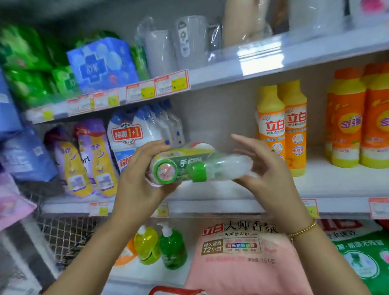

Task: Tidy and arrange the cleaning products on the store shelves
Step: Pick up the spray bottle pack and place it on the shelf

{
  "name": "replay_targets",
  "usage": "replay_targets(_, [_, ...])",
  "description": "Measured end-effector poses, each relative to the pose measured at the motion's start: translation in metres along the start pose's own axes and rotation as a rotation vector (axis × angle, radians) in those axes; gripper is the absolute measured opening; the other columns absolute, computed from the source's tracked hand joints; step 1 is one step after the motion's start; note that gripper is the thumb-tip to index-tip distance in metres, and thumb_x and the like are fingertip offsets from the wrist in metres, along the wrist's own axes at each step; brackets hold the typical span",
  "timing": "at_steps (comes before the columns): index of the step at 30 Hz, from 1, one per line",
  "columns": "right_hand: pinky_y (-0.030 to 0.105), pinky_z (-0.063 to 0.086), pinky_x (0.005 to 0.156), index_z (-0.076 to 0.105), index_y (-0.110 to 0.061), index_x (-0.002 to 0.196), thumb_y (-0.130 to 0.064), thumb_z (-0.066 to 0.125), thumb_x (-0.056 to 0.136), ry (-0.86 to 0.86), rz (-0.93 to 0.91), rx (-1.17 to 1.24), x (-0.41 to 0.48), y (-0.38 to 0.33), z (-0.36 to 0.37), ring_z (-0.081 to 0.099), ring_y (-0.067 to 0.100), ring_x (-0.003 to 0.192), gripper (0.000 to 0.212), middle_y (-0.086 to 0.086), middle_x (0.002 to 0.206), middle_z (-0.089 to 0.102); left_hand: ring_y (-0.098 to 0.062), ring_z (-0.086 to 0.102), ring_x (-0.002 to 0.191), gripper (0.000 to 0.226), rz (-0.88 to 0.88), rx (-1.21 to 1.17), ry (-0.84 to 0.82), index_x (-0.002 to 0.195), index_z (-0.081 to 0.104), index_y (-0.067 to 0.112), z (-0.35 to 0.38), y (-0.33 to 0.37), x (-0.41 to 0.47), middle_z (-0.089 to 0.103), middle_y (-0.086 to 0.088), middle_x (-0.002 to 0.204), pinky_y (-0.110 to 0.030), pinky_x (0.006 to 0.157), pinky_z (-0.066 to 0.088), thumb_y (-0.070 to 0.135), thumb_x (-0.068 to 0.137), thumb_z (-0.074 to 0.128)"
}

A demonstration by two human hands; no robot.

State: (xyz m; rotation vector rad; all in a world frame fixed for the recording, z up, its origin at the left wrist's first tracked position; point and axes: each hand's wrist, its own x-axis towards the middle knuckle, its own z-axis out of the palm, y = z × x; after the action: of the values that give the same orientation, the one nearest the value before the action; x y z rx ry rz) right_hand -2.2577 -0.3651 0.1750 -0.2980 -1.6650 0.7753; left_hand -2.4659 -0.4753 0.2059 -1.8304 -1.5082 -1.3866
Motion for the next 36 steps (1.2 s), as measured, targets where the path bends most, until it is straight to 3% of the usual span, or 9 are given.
replay_targets(6, [0.025,0.050,0.094,0.062,-0.038,0.113,-0.044,0.077,0.069,-0.068,0.038,0.046,-0.017,-0.020,0.016,0.059,0.007,0.110,0.046,-0.013,0.115,0.063,0.009,0.060,0.101,0.056,-0.205,-0.039,0.068,0.103,0.064,0.040,-0.019,0.043,-0.019,0.066,0.026,0.106,-0.008,0.086,0.043,0.035,0.054,0.090])
replay_targets(10, [0.030,0.043,0.103,0.045,-0.034,0.137,-0.043,0.066,0.080,-0.048,-0.071,-0.089,-0.020,-0.026,0.018,0.047,0.005,0.126,0.062,-0.013,0.136,0.050,0.010,0.063,0.083,0.053,-0.400,-0.169,0.123,0.092,0.062,0.038,-0.015,0.063,-0.029,0.067,0.032,0.087,-0.005,0.066,0.045,0.019,0.053,0.094])
replay_targets(14, [0.017,0.029,0.110,0.016,-0.028,0.151,-0.042,0.073,0.075,-0.086,-0.301,-0.481,-0.040,-0.018,0.031,0.019,0.010,0.145,0.096,0.000,0.159,0.014,0.005,0.066,0.081,0.059,-0.549,-0.310,0.154,0.093,0.065,0.030,-0.019,0.069,-0.028,0.072,0.024,0.088,-0.017,0.070,0.051,0.040,0.041,0.092])
replay_targets(17, [0.041,0.038,0.107,0.011,-0.031,0.152,-0.041,0.084,0.062,-0.165,-0.449,-0.730,-0.062,-0.005,0.048,0.007,0.030,0.147,0.117,0.007,0.160,0.001,-0.007,0.070,0.087,0.053,-0.669,-0.406,0.184,0.095,0.068,0.026,-0.020,0.068,-0.022,0.074,0.014,0.091,-0.036,0.079,0.056,0.031,0.046,0.089])
replay_targets(20, [0.042,0.033,0.111,0.018,-0.027,0.150,-0.021,0.084,0.068,-0.121,-0.577,-0.784,-0.069,0.004,0.059,0.014,0.028,0.146,0.106,0.005,0.159,0.012,-0.020,0.073,0.083,0.054,-0.795,-0.584,0.198,0.099,0.067,0.020,-0.020,0.074,-0.018,0.076,0.001,0.091,-0.049,0.076,0.058,0.024,0.049,0.088])
replay_targets(23, [0.037,0.021,0.118,0.024,-0.025,0.148,0.001,0.052,0.089,0.004,-0.678,-0.768,-0.063,0.006,0.062,0.016,0.022,0.146,0.070,0.002,0.159,0.010,-0.018,0.073,0.073,0.048,-0.848,-0.638,0.143,0.099,0.066,0.021,-0.022,0.081,-0.012,0.076,-0.002,0.088,-0.039,0.056,0.058,0.033,0.055,0.077])
replay_targets(26, [0.035,0.018,0.118,0.034,-0.023,0.141,-0.004,0.036,0.099,0.107,-0.745,-0.748,-0.055,0.002,0.057,0.016,0.019,0.146,0.046,0.005,0.155,0.019,-0.017,0.073,0.068,0.041,-0.857,-0.644,0.008,0.095,0.067,0.024,-0.025,0.089,-0.008,0.076,0.001,0.084,-0.034,0.051,0.056,0.038,0.058,0.072])
replay_targets(32, [0.043,0.033,0.113,0.036,-0.014,0.138,-0.007,0.062,0.091,0.141,-0.771,-0.734,-0.047,-0.013,0.054,0.035,0.031,0.137,0.055,0.017,0.142,0.035,-0.018,0.073,0.068,0.034,-0.805,-0.574,-0.141,0.095,0.069,0.024,-0.036,0.093,-0.001,0.076,0.000,0.084,-0.025,0.048,0.053,0.044,0.067,0.065])
replay_targets(36, [0.042,0.044,0.104,0.042,-0.020,0.134,-0.020,0.082,0.071,0.186,-0.707,-0.636,-0.051,-0.039,0.057,0.048,0.030,0.126,0.075,0.015,0.134,0.041,-0.022,0.072,0.090,0.054,-0.710,-0.570,-0.193,0.107,0.069,0.018,-0.042,0.091,0.004,0.075,-0.005,0.099,-0.037,0.081,0.057,0.058,0.072,0.068])
